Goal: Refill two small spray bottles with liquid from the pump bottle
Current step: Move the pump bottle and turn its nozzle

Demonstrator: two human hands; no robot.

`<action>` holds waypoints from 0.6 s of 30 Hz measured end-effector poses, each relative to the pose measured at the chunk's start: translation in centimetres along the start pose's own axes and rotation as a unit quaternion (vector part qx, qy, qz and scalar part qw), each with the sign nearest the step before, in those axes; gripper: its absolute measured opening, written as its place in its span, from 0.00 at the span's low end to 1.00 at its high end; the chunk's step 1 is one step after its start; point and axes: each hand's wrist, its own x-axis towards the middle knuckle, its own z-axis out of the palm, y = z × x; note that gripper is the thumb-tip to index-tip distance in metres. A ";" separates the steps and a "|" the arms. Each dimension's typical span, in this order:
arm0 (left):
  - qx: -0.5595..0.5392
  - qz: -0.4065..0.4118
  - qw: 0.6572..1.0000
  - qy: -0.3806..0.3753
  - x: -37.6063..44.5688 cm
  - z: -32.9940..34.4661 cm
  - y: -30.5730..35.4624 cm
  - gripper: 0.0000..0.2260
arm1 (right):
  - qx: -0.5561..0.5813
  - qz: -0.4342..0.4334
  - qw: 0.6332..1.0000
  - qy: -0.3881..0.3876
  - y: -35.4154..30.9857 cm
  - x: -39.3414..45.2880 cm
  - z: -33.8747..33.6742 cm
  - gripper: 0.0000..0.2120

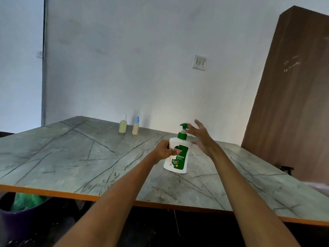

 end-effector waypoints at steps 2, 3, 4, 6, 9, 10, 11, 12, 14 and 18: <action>0.006 -0.001 1.000 0.008 -0.1 0.1 0.0 0.16 | 0.004 -0.008 1.000 0.017 -0.7 0.0 -0.4 0.35; 0.009 -0.001 1.000 0.015 -0.1 0.2 0.0 0.16 | -0.006 -0.012 1.000 0.025 -0.9 0.0 -0.5 0.28; 0.011 -0.001 1.000 0.026 0.0 0.3 -0.1 0.16 | -0.015 -0.013 0.999 0.033 -1.0 -0.1 -0.6 0.23; 0.012 0.000 0.999 0.046 0.0 0.3 -0.1 0.17 | -0.019 -0.014 0.999 0.047 -0.8 -0.3 -0.9 0.26; 0.014 -0.005 0.999 0.034 0.1 0.1 0.0 0.17 | -0.024 -0.012 0.999 0.047 -0.9 -0.4 -1.4 0.31; 0.018 -0.007 1.000 0.024 0.1 -0.1 0.0 0.17 | -0.034 -0.009 0.998 0.043 -0.9 -0.3 -1.6 0.32; 0.022 -0.009 1.000 0.018 0.1 -0.1 0.0 0.17 | -0.046 -0.009 0.998 0.036 -1.1 -0.3 -1.7 0.33; 0.023 -0.010 1.000 0.017 0.1 -0.2 0.0 0.17 | -0.061 -0.009 0.998 0.032 -1.1 -0.1 -1.6 0.33; 0.022 -0.011 0.999 0.023 0.1 -0.1 0.0 0.17 | -0.087 -0.005 0.996 0.030 -1.4 0.0 -1.3 0.32; 0.025 -0.014 0.999 0.032 0.0 0.0 0.1 0.17 | -0.126 -0.012 0.991 0.031 -1.5 0.0 -0.6 0.29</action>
